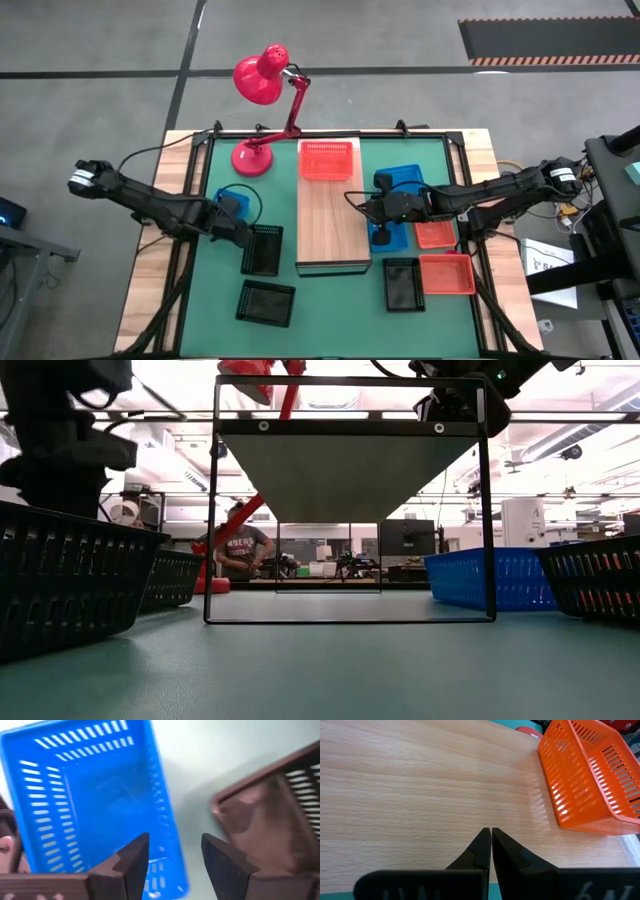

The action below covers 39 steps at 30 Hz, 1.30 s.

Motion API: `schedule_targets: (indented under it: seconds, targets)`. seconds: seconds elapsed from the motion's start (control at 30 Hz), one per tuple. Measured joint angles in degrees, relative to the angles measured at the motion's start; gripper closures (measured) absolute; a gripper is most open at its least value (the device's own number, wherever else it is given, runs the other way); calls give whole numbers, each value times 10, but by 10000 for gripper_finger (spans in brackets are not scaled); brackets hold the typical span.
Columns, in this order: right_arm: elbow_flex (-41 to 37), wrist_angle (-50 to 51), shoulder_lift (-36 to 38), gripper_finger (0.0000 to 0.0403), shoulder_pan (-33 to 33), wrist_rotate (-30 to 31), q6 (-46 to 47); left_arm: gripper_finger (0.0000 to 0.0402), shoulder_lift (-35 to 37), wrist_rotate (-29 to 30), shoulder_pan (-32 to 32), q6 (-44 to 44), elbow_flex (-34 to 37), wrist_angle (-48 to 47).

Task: Stack baskets on shelf by color
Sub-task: Put the left blue bin on the shelf

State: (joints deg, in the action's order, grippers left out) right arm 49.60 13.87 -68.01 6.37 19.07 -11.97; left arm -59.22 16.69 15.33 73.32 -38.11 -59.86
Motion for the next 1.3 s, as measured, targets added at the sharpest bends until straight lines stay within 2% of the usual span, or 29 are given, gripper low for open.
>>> schedule_targets:
  seconds: [0.33,0.63,0.83,1.1,1.3]
  targets:
    - [0,0,0,394,0,0,0,236,-3,9,0,14,41,40]
    - [0,1,0,394,0,0,0,241,-51,9,0,15,50,54]
    - [0,0,0,394,0,0,0,291,-86,1,0,13,48,54]
    - [-1,0,0,394,0,0,4,392,-101,-3,0,13,46,53]
    - [-2,0,0,394,0,0,4,400,-100,-3,0,12,27,21]
